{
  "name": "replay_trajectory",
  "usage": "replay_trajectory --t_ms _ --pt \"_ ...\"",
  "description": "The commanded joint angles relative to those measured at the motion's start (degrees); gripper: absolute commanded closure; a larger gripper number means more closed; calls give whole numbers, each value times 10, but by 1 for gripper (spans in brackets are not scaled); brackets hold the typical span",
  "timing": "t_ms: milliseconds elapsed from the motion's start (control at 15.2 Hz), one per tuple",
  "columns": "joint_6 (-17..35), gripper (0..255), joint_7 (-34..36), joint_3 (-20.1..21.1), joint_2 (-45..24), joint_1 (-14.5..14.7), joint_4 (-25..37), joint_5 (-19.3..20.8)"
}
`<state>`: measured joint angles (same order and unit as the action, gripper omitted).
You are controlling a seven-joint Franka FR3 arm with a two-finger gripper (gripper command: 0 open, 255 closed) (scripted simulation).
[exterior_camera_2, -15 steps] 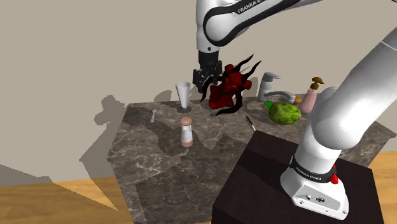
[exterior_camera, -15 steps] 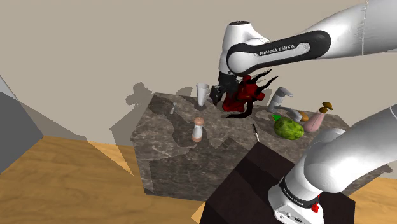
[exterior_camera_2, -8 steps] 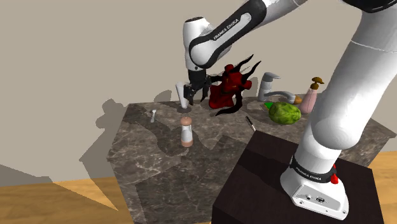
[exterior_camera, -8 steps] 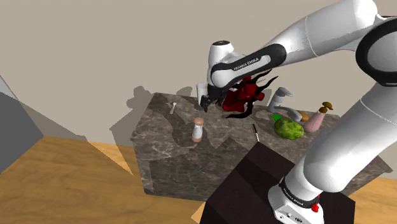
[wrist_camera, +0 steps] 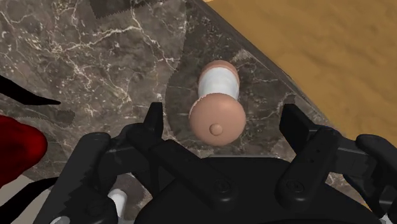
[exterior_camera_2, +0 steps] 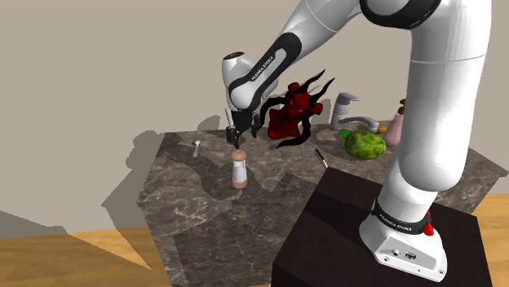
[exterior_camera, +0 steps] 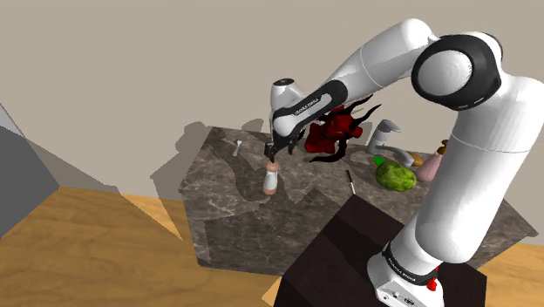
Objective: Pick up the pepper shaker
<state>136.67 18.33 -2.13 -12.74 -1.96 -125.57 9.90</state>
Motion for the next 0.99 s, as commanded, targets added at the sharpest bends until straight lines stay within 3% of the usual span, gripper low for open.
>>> replay_trajectory --t_ms 0,198,792,858,924 --pt "14 0 7 -3 -52 -1 35 5" --pt "26 0 15 -8 -116 0 81 9" --pt "69 0 24 -11 -163 1 84 14" --pt "69 255 23 -11 -163 1 84 14" --pt "69 255 23 -11 -163 1 84 14"
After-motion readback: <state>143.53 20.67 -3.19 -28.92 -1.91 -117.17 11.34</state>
